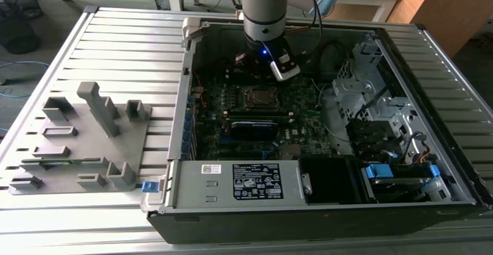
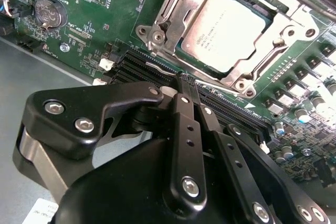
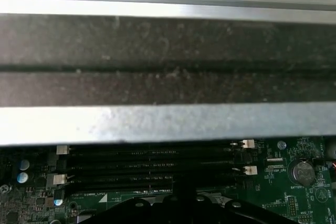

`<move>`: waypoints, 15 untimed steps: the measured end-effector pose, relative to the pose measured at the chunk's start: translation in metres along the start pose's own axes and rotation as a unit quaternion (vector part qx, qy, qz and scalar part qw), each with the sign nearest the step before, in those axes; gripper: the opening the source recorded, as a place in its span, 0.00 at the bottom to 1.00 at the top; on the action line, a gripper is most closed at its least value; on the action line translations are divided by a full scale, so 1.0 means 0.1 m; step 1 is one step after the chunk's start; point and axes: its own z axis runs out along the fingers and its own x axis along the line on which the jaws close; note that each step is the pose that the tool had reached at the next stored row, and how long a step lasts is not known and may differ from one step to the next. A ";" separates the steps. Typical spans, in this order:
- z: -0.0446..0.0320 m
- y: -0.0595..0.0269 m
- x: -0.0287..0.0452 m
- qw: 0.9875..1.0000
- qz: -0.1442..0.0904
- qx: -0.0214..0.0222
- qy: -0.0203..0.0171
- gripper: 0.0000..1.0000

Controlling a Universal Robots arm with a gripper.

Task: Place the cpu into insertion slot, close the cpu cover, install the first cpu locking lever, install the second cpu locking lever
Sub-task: 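Install the first cpu locking lever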

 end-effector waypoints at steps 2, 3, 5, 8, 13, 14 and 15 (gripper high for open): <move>0.002 0.002 0.000 1.000 0.000 0.000 0.000 0.11; 0.003 0.004 0.000 1.000 0.000 0.000 0.000 0.11; 0.005 0.011 0.001 1.000 0.000 0.000 0.000 0.11; 0.008 0.015 0.001 1.000 0.000 0.000 0.000 0.11; 0.010 0.017 -0.001 1.000 0.000 0.000 0.000 0.11; 0.011 0.017 -0.006 1.000 0.000 0.000 0.000 0.11; 0.013 0.018 -0.015 1.000 0.000 0.000 0.000 0.11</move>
